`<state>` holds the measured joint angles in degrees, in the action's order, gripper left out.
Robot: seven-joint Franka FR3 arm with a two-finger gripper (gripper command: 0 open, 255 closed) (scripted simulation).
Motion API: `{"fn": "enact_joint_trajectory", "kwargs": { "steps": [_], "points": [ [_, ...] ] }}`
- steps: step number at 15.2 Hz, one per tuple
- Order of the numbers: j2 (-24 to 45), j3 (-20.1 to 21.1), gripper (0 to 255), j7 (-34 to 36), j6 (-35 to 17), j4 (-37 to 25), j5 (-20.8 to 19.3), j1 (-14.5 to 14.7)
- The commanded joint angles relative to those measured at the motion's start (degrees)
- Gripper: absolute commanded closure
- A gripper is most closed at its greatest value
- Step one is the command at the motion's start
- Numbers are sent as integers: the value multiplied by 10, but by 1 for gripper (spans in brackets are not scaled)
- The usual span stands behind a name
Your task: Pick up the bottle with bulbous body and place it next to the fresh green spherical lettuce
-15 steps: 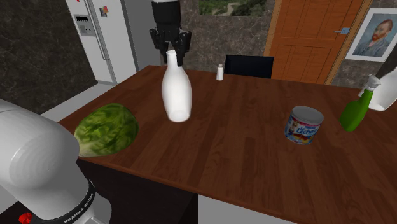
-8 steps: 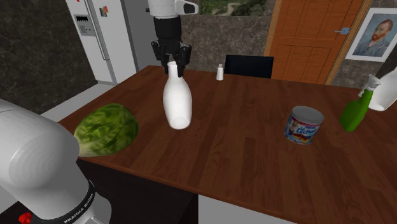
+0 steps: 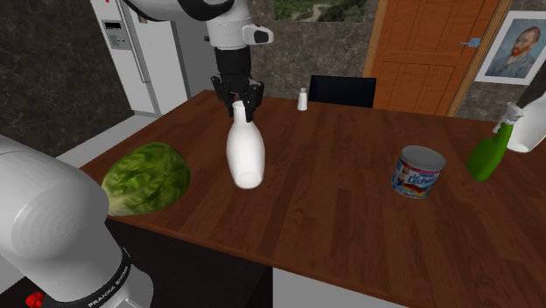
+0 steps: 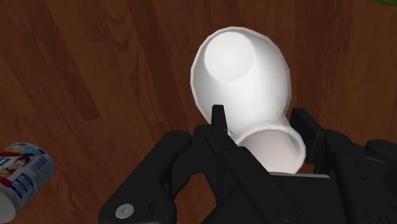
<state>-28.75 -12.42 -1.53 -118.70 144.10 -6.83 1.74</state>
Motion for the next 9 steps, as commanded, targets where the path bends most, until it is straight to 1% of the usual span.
{"fn": "enact_joint_trajectory", "kwargs": {
  "steps": [1, 2, 9],
  "points": [
    [4, -1, 255, 1, -17, 13, -1, 0],
    [8, -2, 255, 1, -30, 21, -1, 0],
    [8, -2, 255, 1, -30, 21, -1, 0]
  ]
}}
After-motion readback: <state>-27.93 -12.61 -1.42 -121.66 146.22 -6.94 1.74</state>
